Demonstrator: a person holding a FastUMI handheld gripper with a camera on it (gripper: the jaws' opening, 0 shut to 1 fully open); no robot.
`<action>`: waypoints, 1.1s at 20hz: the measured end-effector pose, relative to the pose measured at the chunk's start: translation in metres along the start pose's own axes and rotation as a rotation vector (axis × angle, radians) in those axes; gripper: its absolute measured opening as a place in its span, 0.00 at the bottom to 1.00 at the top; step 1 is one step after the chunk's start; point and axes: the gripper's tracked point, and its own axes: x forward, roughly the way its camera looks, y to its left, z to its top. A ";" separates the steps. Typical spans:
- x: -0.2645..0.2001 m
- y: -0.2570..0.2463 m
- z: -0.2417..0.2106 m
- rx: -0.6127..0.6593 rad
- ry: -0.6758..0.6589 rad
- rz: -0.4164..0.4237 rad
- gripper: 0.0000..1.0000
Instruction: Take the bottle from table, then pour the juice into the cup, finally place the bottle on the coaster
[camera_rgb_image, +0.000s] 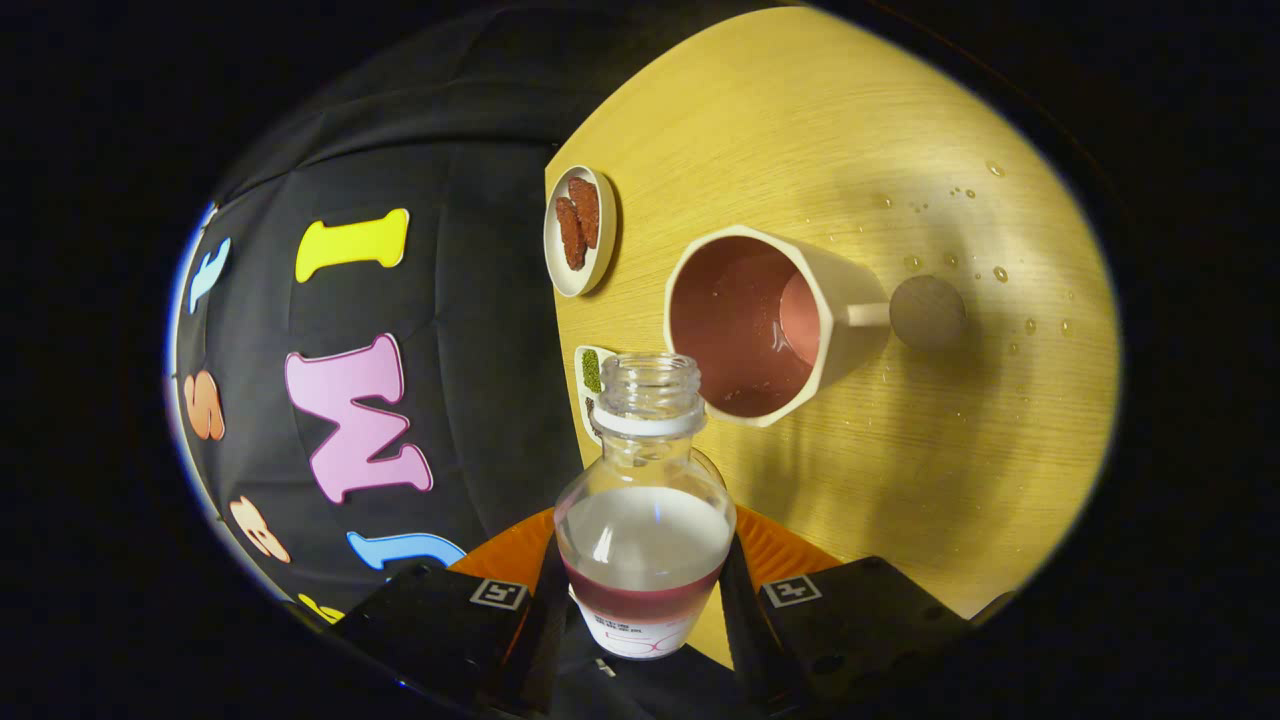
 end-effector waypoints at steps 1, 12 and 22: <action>0.001 -0.001 0.000 0.026 0.008 -0.009 0.70; 0.009 0.007 -0.009 0.243 0.093 -0.046 0.70; 0.005 0.022 -0.012 0.370 0.155 -0.059 0.70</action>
